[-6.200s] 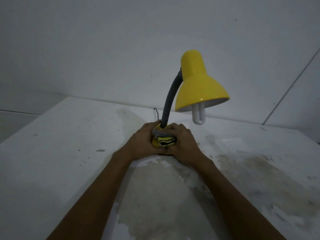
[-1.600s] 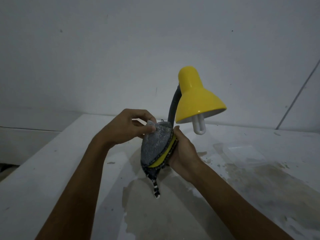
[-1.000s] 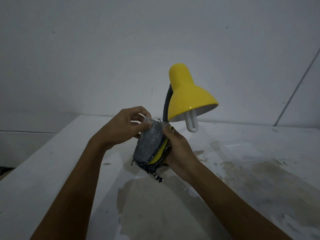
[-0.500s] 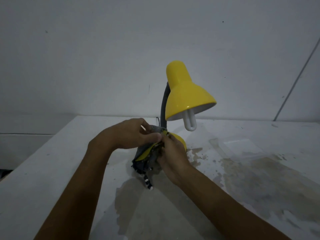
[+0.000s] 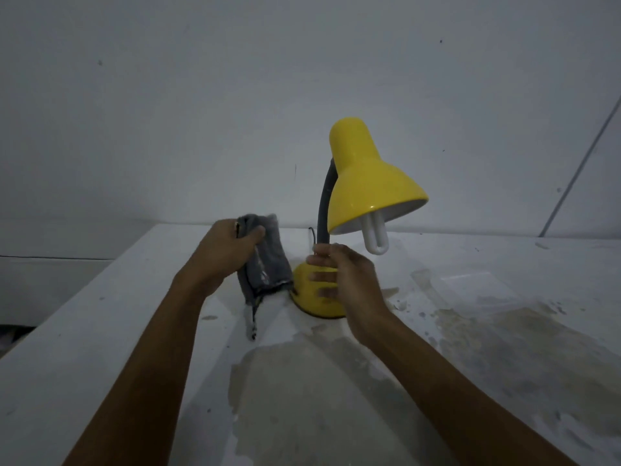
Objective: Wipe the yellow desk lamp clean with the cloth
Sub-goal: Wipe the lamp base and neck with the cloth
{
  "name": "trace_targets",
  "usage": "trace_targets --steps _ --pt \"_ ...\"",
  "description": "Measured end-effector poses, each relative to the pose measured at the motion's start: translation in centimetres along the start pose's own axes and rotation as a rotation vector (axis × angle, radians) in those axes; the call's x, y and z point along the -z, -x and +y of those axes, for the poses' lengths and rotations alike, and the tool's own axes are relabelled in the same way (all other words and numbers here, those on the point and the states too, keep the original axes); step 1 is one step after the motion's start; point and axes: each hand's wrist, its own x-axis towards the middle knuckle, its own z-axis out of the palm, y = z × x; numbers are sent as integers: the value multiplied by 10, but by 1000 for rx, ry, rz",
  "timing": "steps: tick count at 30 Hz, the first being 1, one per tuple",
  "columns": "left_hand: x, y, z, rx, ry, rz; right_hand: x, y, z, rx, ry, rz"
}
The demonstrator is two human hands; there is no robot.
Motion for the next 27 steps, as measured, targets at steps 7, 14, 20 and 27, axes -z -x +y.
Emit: trace_targets --steps 7,14,20,27 --pt "-62 -6 -20 -403 -100 201 33 -26 3 72 21 224" --pt "-96 0 -46 -329 -265 -84 44 -33 30 370 507 162" --pt "-82 14 -59 -463 -262 -187 40 -39 58 423 967 -114" --pt "-80 26 -58 -625 -95 -235 47 -38 50 417 994 -182"
